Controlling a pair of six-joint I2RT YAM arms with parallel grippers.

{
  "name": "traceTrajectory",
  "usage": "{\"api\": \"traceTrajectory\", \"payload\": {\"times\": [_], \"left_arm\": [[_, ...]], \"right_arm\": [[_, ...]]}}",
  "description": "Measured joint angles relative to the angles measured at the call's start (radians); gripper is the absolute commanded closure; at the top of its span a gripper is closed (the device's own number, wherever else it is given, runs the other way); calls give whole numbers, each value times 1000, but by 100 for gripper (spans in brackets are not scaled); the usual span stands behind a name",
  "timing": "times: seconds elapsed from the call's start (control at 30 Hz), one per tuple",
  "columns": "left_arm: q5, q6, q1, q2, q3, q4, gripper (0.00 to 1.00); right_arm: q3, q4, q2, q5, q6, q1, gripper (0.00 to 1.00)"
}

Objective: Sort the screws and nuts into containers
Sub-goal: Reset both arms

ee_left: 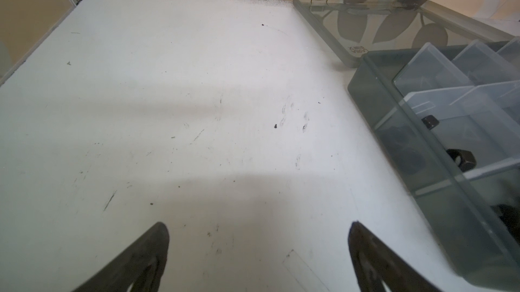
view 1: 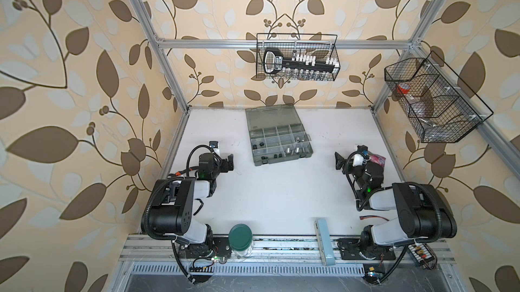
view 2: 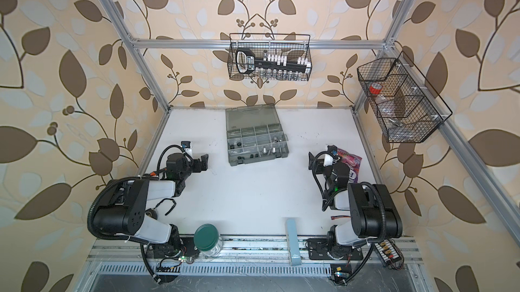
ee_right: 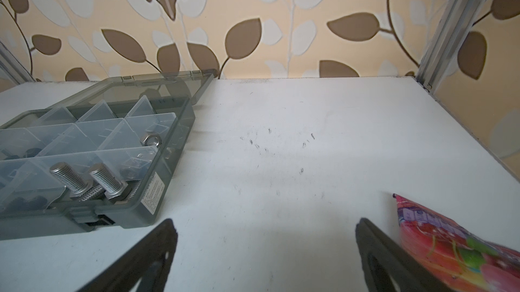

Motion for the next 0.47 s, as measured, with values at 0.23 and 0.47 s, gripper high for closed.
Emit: {"api": "traceTrajectory", "payload": {"times": [0.23, 0.47], "left_arm": [[0, -1, 0, 1, 0, -1, 1], [0, -1, 0, 1, 0, -1, 1]], "right_arm": [[0, -1, 0, 4, 0, 3, 0], [1, -3, 0, 23, -1, 15, 0]]}}
